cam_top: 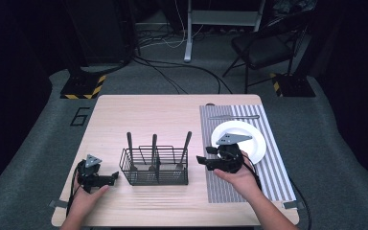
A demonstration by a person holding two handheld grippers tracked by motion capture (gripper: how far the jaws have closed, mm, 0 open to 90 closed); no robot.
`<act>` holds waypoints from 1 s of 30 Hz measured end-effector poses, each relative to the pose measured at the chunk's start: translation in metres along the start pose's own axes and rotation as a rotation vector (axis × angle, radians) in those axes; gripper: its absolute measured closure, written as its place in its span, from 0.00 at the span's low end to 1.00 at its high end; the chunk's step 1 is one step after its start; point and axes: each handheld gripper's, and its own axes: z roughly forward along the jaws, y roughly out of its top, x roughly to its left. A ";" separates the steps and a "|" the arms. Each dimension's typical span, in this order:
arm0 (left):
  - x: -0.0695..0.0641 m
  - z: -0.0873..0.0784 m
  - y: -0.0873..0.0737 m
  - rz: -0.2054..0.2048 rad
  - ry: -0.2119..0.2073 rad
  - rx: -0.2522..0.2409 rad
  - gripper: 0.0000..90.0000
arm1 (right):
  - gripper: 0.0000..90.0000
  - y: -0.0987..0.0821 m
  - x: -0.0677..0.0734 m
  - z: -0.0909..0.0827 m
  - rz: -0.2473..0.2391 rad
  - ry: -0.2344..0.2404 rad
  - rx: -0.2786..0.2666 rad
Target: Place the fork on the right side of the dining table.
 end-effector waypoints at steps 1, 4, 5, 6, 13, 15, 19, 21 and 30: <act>0.000 0.000 0.000 -0.001 0.000 -0.001 0.00 | 0.49 0.003 0.000 0.000 0.001 0.002 -0.002; 0.000 0.000 0.000 -0.001 -0.002 -0.001 0.00 | 0.49 0.011 -0.001 0.000 -0.006 -0.005 -0.009; 0.000 0.000 0.000 -0.001 0.000 -0.001 0.00 | 0.49 0.013 -0.001 0.001 -0.009 -0.007 -0.013; 0.000 0.000 0.000 -0.001 -0.001 0.000 0.00 | 0.49 0.015 -0.002 0.001 -0.010 -0.006 -0.015; 0.000 0.000 0.000 0.000 0.000 0.000 0.00 | 0.49 0.026 -0.002 0.007 -0.010 -0.001 -0.022; 0.000 0.000 0.000 0.000 0.000 0.000 0.00 | 0.50 0.029 -0.001 0.009 -0.011 0.001 -0.024; 0.000 0.000 0.000 -0.001 0.000 -0.001 0.00 | 0.50 0.036 0.000 0.013 -0.015 0.004 -0.025; 0.000 0.000 0.000 -0.002 -0.002 -0.001 0.00 | 0.50 0.039 0.001 0.014 -0.019 0.006 -0.030; 0.000 0.000 0.000 -0.001 -0.001 0.000 0.00 | 0.53 0.050 -0.002 0.023 -0.021 0.012 -0.035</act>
